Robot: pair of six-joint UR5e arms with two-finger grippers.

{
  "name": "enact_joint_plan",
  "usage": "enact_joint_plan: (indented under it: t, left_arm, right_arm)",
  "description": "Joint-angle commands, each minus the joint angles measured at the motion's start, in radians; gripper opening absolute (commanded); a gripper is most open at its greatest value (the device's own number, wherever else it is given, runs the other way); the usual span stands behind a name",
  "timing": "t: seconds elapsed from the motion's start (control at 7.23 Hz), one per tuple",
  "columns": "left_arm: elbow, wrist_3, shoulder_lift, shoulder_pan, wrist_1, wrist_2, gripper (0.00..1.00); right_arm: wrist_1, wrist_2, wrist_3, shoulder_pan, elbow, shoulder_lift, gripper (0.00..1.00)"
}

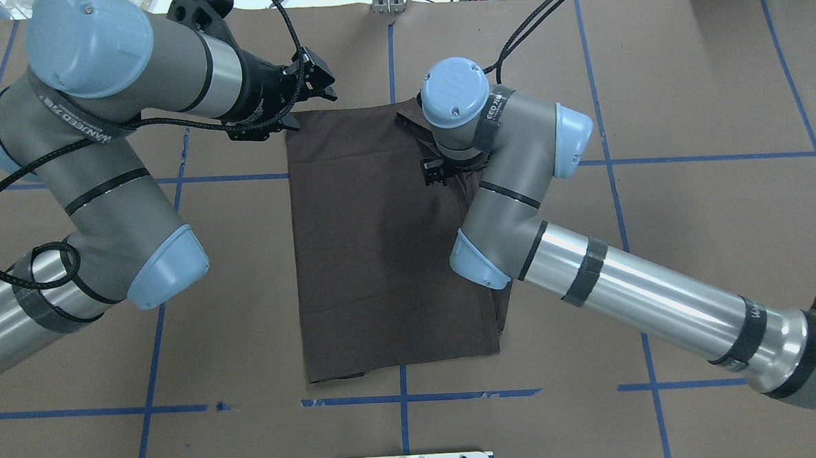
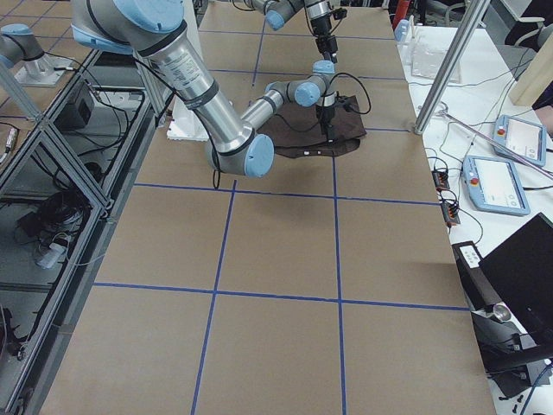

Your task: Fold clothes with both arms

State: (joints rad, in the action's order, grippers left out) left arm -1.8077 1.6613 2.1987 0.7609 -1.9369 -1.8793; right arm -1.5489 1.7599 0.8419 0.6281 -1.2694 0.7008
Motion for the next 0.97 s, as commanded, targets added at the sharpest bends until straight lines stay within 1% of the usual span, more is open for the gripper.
enact_joint_plan:
  t: [0.0,0.14,0.28,0.41,0.69,0.83]
  left_arm:
    - [-0.019,0.000,-0.020,0.000,0.001,-0.017,0.72]
    - [-0.019,0.000,-0.020,0.000,0.001,-0.020,0.72]
    - [-0.030,0.002,-0.022,0.000,0.003,-0.018,0.72]
    - [-0.031,0.002,-0.024,0.002,0.003,-0.018,0.72]
    - [-0.041,0.017,-0.036,0.000,0.003,-0.018,0.72]
    - [-0.042,0.029,-0.034,0.000,0.003,-0.018,0.72]
  right_arm:
    - [0.069,-0.003,0.011,-0.001,0.161,-0.089,1.00]
    - [0.078,-0.016,0.006,0.001,0.186,-0.090,1.00]
    - [0.128,-0.037,0.003,0.004,0.235,-0.090,1.00]
    - [0.163,-0.045,-0.012,0.033,0.275,-0.089,1.00]
    - [0.164,-0.036,-0.142,0.126,0.286,-0.078,1.00]
    - [0.165,-0.036,-0.158,0.143,0.304,-0.076,1.00]
